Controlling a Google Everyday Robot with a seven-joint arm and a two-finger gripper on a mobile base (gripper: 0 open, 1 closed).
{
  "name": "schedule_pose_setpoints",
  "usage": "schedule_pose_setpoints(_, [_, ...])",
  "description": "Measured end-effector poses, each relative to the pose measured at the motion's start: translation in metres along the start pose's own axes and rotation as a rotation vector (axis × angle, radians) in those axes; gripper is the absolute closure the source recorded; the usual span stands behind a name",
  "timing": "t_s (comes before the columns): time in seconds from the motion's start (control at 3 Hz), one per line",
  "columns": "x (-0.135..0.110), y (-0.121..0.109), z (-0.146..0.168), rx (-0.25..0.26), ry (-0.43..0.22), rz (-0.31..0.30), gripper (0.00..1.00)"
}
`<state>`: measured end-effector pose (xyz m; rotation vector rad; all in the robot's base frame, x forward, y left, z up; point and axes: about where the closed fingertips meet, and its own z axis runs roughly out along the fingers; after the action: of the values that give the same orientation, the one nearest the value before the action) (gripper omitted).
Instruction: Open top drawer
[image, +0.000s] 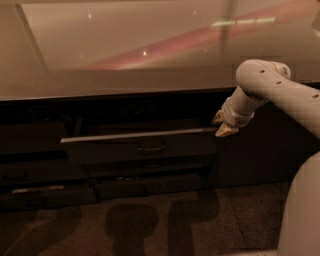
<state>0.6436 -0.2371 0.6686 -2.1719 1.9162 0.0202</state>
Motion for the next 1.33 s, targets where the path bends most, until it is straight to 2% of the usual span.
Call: schedule_pose_setpoints(1.33, [0.000, 0.016, -0.001, 0.000, 0.001, -0.011, 1.00])
